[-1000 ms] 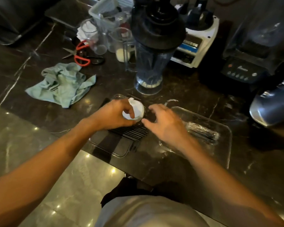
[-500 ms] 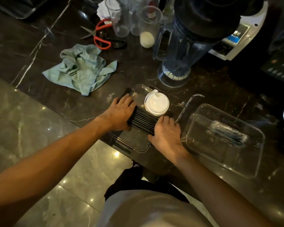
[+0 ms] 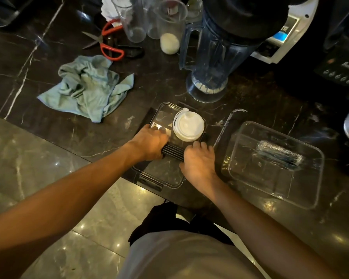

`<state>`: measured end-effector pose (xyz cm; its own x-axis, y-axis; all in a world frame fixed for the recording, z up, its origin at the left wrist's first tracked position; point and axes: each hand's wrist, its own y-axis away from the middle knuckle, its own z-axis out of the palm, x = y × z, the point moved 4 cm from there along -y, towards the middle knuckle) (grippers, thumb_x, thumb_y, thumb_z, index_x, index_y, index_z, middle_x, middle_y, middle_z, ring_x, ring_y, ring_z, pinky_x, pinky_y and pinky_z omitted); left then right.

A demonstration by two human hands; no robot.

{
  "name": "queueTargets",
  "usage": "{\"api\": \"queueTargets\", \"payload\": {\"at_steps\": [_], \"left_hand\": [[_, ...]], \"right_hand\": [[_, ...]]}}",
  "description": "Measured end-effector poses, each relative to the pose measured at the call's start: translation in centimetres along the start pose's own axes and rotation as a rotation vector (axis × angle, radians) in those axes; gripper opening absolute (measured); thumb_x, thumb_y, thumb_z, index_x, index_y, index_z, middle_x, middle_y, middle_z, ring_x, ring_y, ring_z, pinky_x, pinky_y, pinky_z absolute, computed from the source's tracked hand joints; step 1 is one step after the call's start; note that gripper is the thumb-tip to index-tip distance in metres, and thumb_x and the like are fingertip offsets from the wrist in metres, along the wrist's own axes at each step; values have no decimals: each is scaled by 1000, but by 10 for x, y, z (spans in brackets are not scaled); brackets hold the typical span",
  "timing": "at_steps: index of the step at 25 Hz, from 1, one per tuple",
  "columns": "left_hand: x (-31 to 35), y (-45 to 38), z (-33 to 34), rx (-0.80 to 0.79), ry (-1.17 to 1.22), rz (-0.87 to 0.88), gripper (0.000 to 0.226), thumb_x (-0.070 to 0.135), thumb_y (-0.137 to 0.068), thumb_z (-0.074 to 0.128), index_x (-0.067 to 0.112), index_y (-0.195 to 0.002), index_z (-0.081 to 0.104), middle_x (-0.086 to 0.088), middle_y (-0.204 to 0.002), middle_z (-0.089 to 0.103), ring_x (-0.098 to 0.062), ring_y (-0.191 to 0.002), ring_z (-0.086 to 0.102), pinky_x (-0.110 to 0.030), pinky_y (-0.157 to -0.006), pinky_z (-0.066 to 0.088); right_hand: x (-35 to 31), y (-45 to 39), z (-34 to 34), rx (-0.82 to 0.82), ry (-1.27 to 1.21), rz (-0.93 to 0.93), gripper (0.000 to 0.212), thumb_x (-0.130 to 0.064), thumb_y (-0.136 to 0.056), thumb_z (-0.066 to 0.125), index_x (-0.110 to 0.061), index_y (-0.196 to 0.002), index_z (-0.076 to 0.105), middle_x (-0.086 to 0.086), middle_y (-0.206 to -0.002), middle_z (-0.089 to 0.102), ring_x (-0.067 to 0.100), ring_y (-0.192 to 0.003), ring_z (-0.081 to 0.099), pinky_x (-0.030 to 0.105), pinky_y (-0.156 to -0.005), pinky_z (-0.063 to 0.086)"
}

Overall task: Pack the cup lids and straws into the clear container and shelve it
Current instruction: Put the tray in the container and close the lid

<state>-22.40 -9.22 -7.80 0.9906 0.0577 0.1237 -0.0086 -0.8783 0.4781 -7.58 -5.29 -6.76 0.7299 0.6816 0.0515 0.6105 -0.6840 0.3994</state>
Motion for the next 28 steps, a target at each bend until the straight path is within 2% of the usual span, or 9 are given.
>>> {"api": "queueTargets", "payload": {"at_steps": [3, 7, 9, 11, 15, 18, 21, 25, 28], "left_hand": [[3, 5, -1, 22, 44, -1, 35, 42, -90, 68, 21, -117, 64, -2, -115, 69, -20, -104, 67, -34, -94, 49], [7, 15, -18, 67, 98, -17, 40, 54, -91, 61, 29, -123, 62, 5, -110, 73, -15, -96, 69, -27, -81, 47], [19, 19, -38, 125, 27, 24, 41, 58, -91, 58, 30, -120, 64, 6, -108, 74, -16, -95, 70, -28, -79, 47], [36, 19, -61, 152, -36, 68, 37, 53, -92, 58, 25, -117, 64, 2, -107, 73, -20, -94, 70, -28, -75, 44], [95, -4, -105, 223, -21, 168, 33, 44, -89, 61, 24, -115, 64, -4, -104, 73, -28, -94, 70, -34, -75, 46], [148, -29, -119, 174, -4, 250, 39, 38, -86, 63, 27, -124, 62, -6, -106, 74, -29, -97, 71, -34, -74, 45], [204, -53, -115, 132, -38, 334, 44, 29, -87, 64, 25, -131, 61, -4, -114, 75, -26, -103, 71, -32, -81, 50], [234, -81, -85, -2, -14, 392, 33, 27, -88, 62, 22, -121, 62, -1, -107, 74, -22, -96, 72, -35, -82, 58], [246, -91, -68, -82, 15, 393, 33, 26, -91, 63, 20, -124, 60, -2, -109, 71, -21, -97, 70, -35, -83, 56]], "right_hand": [[-1, 2, -3, 28, -25, -13, 39, -40, -90, 72, -12, -117, 67, 8, -117, 69, 25, -112, 63, 39, -92, 46], [10, 11, -20, 76, -165, -39, 37, -37, -90, 74, -14, -116, 62, 7, -109, 73, 26, -103, 71, 37, -81, 55], [24, 18, -33, 116, -224, -69, 37, -35, -89, 75, -15, -117, 62, 6, -108, 73, 25, -102, 71, 38, -80, 57], [45, 25, -47, 159, -250, -83, 33, -34, -89, 73, -17, -115, 62, 4, -107, 73, 24, -100, 71, 38, -79, 57], [118, 45, -63, 204, -261, 14, 29, -35, -91, 70, -19, -113, 61, 3, -104, 72, 24, -97, 70, 39, -82, 58], [175, 61, -55, 148, -309, 107, 27, -32, -90, 69, -20, -113, 62, 1, -107, 70, 24, -101, 68, 40, -86, 56], [225, 76, -38, 63, -368, 159, 28, -33, -88, 71, -25, -114, 65, -1, -107, 72, 22, -102, 69, 36, -87, 54], [247, 81, -8, -114, -363, 138, 27, -34, -90, 72, -27, -115, 67, 0, -104, 75, 24, -103, 70, 33, -88, 49], [248, 76, 5, -165, -314, 86, 28, -33, -89, 71, -24, -115, 68, 3, -106, 75, 27, -103, 70, 32, -86, 48]]}}
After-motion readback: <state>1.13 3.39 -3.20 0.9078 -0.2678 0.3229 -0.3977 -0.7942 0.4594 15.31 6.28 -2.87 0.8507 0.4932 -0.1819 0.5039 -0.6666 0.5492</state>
